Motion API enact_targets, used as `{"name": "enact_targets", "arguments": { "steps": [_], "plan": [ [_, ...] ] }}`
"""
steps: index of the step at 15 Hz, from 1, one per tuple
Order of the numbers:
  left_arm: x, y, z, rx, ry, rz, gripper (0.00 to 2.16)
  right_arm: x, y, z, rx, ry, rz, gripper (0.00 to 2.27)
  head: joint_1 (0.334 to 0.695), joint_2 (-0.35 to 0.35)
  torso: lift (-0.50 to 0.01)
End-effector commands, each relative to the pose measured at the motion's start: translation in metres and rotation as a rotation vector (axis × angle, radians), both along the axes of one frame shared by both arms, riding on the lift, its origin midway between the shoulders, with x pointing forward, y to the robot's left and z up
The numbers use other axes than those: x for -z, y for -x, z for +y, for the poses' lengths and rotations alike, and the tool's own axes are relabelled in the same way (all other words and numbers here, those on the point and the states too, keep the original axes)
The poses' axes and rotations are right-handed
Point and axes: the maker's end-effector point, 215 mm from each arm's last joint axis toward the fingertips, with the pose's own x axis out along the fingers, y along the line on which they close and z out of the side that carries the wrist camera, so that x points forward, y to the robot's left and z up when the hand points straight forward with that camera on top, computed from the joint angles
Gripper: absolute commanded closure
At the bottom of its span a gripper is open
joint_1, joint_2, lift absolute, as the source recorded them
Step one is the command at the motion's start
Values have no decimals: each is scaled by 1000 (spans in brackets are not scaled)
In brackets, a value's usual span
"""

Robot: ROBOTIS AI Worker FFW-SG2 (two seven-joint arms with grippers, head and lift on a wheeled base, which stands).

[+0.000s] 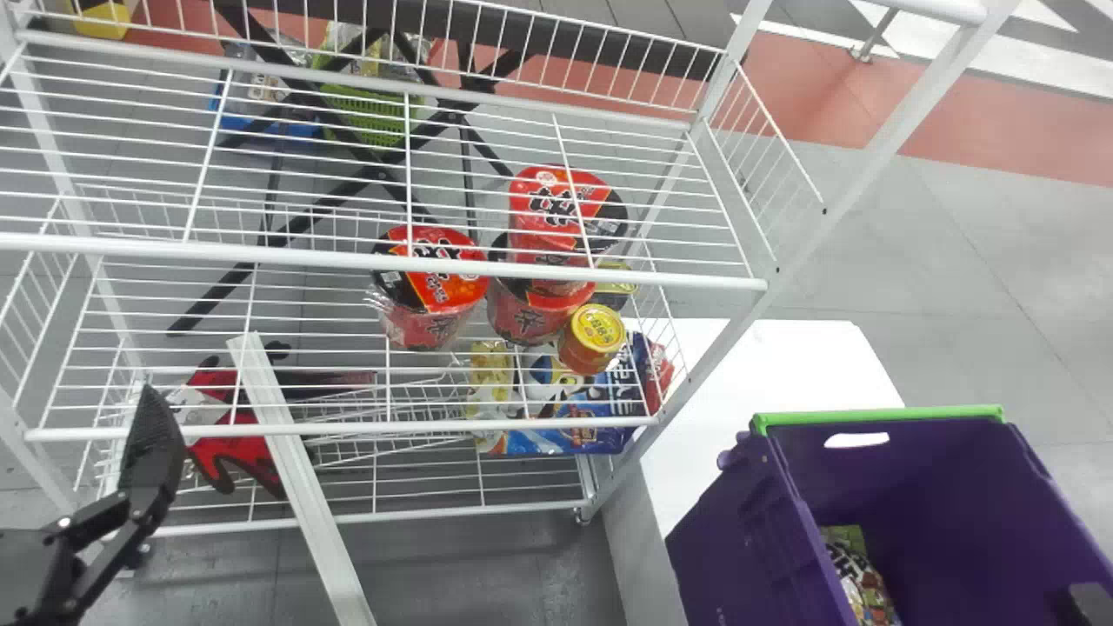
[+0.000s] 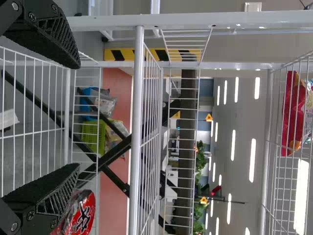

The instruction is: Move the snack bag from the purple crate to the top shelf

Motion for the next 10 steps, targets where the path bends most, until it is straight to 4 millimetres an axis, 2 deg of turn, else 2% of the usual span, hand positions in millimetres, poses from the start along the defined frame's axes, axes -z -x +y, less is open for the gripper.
{"name": "enact_targets", "arguments": {
  "steps": [1, 10],
  "plan": [
    [1, -2, -2, 5, 4, 0, 103, 8, 18, -2, -13, 0, 48, 76, 695, -350, -450],
    [7, -4, -5, 13, 6, 7, 103, 27, 65, -6, 10, -26, 151, 76, 695, -350, -450]
  ]
}}
